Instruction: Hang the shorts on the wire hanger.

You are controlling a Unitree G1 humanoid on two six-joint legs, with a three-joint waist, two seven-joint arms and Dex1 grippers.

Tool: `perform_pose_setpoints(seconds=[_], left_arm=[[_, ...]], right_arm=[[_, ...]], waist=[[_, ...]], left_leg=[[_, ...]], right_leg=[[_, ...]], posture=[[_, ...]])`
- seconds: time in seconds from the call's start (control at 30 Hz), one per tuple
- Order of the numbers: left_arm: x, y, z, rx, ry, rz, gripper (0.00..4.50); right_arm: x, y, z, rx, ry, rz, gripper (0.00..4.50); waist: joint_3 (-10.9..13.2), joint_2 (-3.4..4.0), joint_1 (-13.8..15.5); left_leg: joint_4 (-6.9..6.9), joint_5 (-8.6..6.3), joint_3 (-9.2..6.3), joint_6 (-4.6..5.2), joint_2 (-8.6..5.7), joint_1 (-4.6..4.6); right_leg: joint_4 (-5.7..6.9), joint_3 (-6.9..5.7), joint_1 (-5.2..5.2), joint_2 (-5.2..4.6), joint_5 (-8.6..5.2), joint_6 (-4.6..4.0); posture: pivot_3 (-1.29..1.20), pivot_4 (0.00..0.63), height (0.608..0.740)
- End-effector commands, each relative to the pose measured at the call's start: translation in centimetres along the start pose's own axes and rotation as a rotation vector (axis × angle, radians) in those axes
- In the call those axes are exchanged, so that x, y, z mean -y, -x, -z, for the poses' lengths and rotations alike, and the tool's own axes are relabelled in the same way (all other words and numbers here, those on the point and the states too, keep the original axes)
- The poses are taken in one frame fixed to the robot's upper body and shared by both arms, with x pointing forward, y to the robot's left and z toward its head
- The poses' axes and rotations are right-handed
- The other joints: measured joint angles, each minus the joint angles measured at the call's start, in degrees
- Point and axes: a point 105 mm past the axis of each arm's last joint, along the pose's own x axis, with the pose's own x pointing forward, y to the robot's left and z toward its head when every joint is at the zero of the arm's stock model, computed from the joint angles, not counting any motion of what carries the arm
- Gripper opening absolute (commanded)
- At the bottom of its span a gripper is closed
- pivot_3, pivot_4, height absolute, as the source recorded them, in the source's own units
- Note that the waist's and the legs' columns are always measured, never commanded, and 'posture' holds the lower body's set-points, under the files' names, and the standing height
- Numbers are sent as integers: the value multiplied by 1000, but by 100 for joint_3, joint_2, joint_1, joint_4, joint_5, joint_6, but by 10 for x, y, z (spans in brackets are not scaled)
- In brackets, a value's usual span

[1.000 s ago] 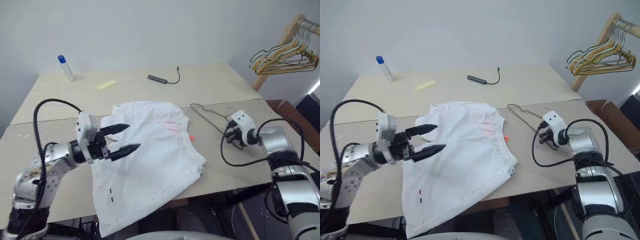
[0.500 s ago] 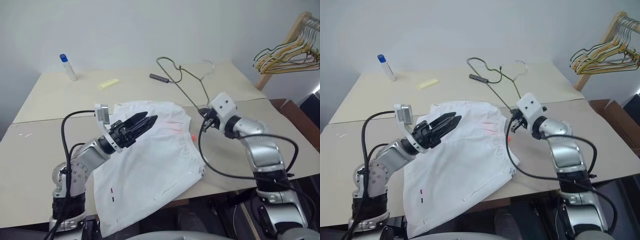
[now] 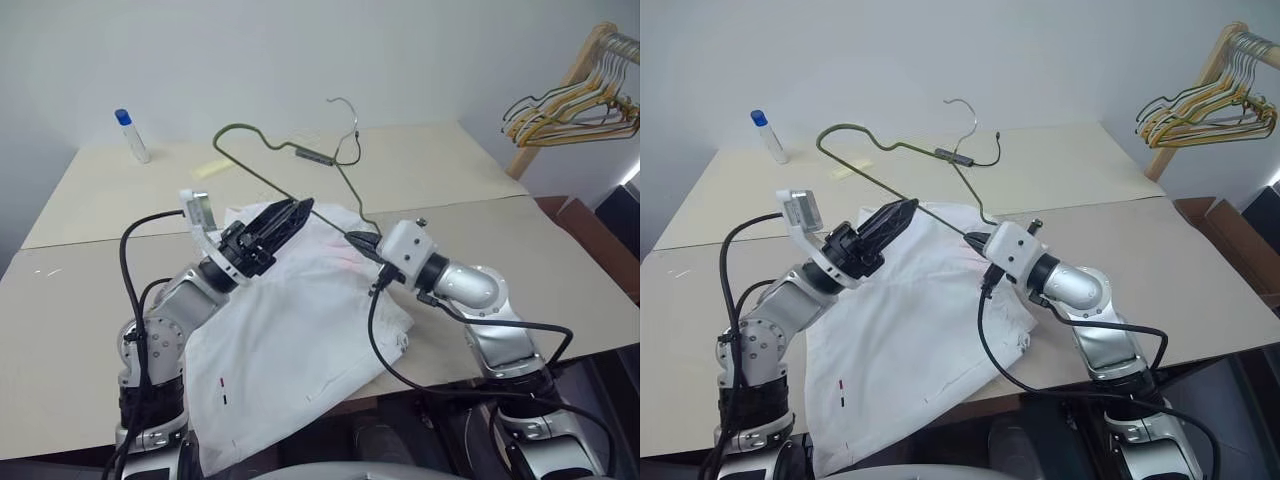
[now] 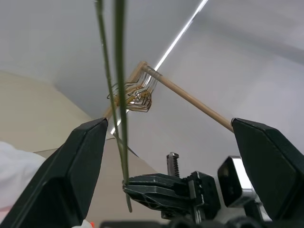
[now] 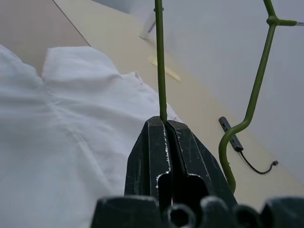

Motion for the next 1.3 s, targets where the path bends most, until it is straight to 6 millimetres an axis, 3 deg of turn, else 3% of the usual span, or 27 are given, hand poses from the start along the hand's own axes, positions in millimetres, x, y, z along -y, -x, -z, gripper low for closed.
perform_pose_setpoints(seconds=[0.03, 0.13, 0.5, 0.6, 0.73, 0.93, 1.07, 1.17, 1.3], left_arm=[[1, -7, -18, 102, -21, -15, 4317], [-4, -11, -19, 115, -26, -51, 3685], [-17, -15, -14, 106, -11, -135, 43], [-20, -16, -13, 103, -12, -153, 15], [-19, -16, -13, 110, -21, -154, 0], [-12, -13, -24, 131, -99, -89, 0], [-8, -3, -47, 133, -153, -4, 0], [4, 8, -66, 100, -193, 128, 0], [21, 24, -88, 34, -230, 304, 0]], right_arm=[[1, 1, -20, 75, 47, 0, 12], [-1, -3, -17, 61, 38, 11, 0], [4, -6, -7, 15, 132, 98, 0], [1, -7, -7, 24, 222, 100, 0], [-5, -7, -10, 45, 269, 69, 1039], [-3, -1, -15, 76, 239, 50, 3089], [6, 25, -14, 59, -32, -66, 4407], [21, 51, -20, 89, -301, -171, 4461], [29, 82, -26, 82, -647, -452, 4461]], waist=[[0, 0, 9], [0, 0, 19], [0, -1, 64], [1, -1, 70], [1, -1, 92], [2, -2, 124], [16, -3, 137], [24, -4, 129], [52, 14, 105]], left_leg=[[0, 0, -1, 0, 0, 0], [-1, 0, -2, 0, 1, 1], [-1, 0, 0, 0, 0, -1], [-2, 0, 1, 0, 0, 0], [-2, 0, 1, 0, 0, -1], [-2, 0, 2, 0, 0, -1], [-2, 0, 1, 0, 0, -2], [-2, 0, 1, 0, 0, -2], [-3, 0, 3, 1, 3, -1]], right_leg=[[0, -1, 0, 0, 0, 0], [0, -2, 0, 2, 1, -2], [-4, -1, 0, 2, 1, -2], [-5, -1, -1, 4, 1, -2], [-6, -1, -1, 3, 1, -2], [-7, -1, -1, 4, 1, -2], [-8, -1, -1, 3, 1, -2], [-10, -4, 1, 3, 1, -2], [-14, -6, 1, 3, -1, -3]], posture=[[-37, 0, 740], [-39, 0, 740], [-47, 0, 740], [-46, 0, 740], [-45, 0, 740], [-43, 0, 740], [-37, 0, 740], [-37, 0, 740], [-53, 0, 740]])
